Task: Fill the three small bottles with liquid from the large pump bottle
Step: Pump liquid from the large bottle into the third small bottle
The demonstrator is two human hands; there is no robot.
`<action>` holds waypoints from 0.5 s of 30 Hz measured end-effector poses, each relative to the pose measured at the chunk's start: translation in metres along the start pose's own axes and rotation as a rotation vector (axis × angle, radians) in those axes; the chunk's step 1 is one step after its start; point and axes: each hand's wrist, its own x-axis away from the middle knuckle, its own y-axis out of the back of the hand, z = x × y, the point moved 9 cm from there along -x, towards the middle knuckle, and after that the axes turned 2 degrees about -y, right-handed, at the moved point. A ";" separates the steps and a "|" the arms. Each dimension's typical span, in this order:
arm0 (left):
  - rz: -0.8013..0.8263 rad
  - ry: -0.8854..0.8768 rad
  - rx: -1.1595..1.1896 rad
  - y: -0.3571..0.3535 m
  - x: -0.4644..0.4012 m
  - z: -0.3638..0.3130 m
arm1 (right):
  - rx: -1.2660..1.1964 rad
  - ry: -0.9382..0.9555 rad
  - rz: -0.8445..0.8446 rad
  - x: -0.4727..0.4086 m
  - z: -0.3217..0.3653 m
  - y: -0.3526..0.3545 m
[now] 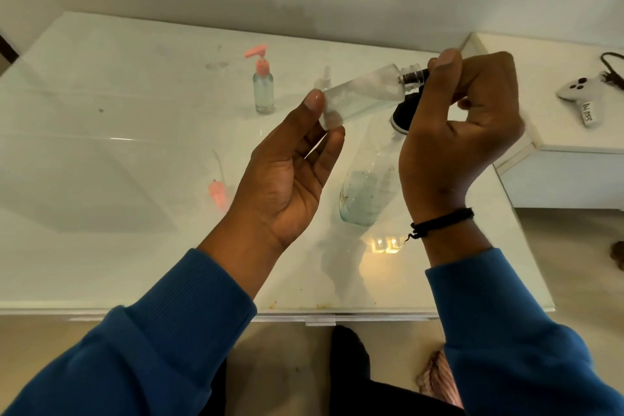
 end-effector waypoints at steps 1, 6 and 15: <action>-0.002 -0.001 -0.001 0.000 0.000 0.000 | -0.003 -0.001 0.002 0.002 0.000 0.000; 0.007 0.010 0.005 -0.002 0.000 0.001 | -0.005 0.004 0.008 -0.003 0.000 -0.001; 0.008 0.014 0.006 -0.001 0.000 0.001 | 0.000 0.000 0.007 -0.004 -0.001 0.000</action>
